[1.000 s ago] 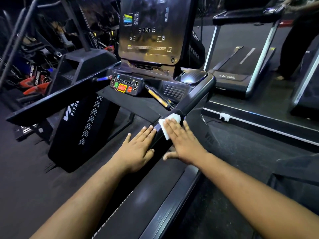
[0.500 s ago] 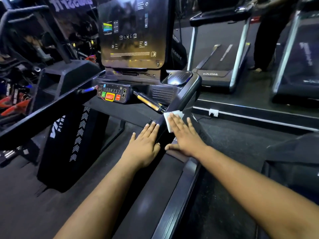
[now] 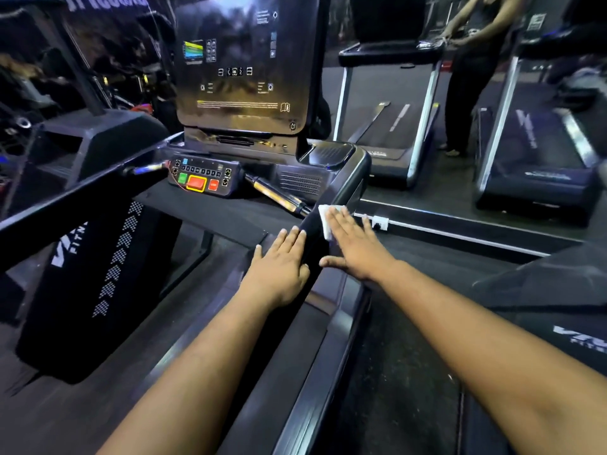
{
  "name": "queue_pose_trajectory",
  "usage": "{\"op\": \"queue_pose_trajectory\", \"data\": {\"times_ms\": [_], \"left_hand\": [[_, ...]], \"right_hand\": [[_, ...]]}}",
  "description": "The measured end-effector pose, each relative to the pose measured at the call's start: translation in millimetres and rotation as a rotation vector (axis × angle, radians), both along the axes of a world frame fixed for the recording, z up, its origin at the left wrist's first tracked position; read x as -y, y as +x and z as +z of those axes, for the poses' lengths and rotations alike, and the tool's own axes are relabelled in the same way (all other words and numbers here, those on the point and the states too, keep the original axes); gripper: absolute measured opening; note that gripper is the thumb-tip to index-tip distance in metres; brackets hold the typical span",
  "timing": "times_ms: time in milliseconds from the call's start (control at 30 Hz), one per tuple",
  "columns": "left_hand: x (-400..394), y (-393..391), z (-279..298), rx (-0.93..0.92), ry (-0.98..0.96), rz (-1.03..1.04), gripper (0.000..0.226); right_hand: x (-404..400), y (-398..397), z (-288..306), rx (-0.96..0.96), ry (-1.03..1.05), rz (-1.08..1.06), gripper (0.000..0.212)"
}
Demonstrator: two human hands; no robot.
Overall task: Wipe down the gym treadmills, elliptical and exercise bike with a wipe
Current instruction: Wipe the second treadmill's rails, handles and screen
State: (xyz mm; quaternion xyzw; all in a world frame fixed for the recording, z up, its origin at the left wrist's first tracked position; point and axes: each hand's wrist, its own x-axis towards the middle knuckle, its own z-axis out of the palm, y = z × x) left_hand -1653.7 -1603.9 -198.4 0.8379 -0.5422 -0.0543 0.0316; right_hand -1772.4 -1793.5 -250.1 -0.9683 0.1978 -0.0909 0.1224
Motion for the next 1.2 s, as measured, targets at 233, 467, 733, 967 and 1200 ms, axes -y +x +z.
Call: {"op": "queue_pose_trajectory", "data": {"times_ms": [233,467,733,967,1200], "left_hand": [[0.3,-1.2,2.7,-0.013,0.004,-0.001,0.068],[14.0,3.2,2.8,0.001,0.023,0.0,0.07],[31.0,6.1,1.6,0.009,0.038,0.013,0.071],[61.7,9.5,4.0,0.02,0.03,0.02,0.072],[79.4,12.9,4.5,0.024,0.03,0.011,0.074]], "right_hand": [[-13.5,21.5,-2.2,0.137,0.066,0.173,0.129],[55.8,29.0,12.3,0.062,0.037,0.088,0.131],[59.7,22.4,4.5,0.073,-0.093,0.386,0.122],[104.7,49.7,21.9,0.042,-0.015,0.165,0.137],[96.0,35.7,0.7,0.084,-0.104,0.334,0.129]]}}
